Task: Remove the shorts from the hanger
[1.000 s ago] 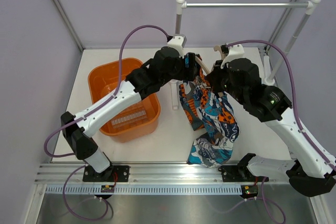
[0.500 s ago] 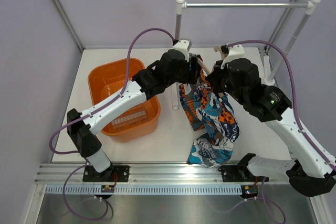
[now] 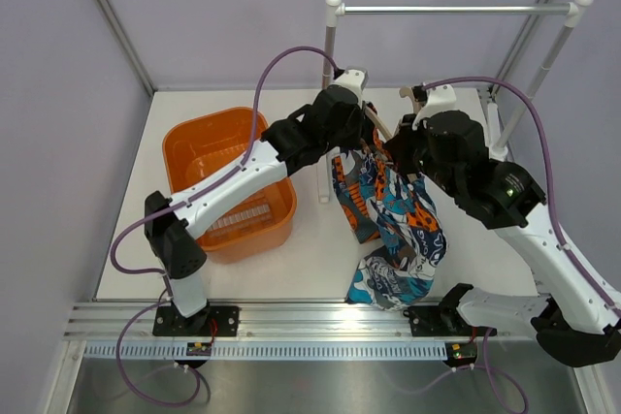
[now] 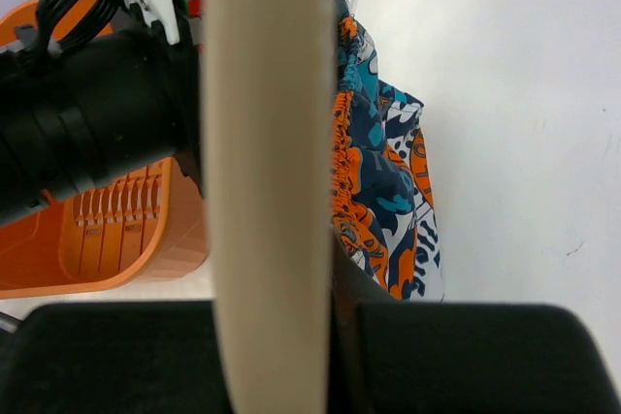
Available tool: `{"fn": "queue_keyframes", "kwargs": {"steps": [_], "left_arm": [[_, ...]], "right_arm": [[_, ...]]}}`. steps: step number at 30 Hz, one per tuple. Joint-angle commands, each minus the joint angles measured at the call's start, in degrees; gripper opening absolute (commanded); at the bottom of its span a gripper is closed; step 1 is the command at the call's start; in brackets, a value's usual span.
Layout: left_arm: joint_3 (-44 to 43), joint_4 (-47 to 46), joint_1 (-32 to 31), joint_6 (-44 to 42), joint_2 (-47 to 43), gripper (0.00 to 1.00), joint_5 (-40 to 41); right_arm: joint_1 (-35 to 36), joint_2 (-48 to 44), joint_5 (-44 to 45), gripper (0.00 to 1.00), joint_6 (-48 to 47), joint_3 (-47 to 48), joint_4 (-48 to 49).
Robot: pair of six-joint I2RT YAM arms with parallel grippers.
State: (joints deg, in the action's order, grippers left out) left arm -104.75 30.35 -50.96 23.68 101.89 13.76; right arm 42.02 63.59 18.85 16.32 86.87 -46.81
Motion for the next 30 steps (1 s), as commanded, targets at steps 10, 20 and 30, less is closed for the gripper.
{"fn": "queue_keyframes", "kwargs": {"steps": [10,20,30], "left_arm": [[-13.35,2.43,9.29,-0.92,5.60,0.00,5.05],[-6.29,-1.59,10.71,0.31,6.23,0.00,-1.63],[6.22,-7.93,6.50,-1.00,-0.10,0.00,-4.09]], "right_arm": [[0.96,-8.39,-5.92,0.00,1.17,1.55,-2.59],[0.96,-10.60,-2.42,0.00,0.74,2.34,-0.57],[0.96,-9.10,4.86,0.00,-0.93,2.43,6.28]]}}
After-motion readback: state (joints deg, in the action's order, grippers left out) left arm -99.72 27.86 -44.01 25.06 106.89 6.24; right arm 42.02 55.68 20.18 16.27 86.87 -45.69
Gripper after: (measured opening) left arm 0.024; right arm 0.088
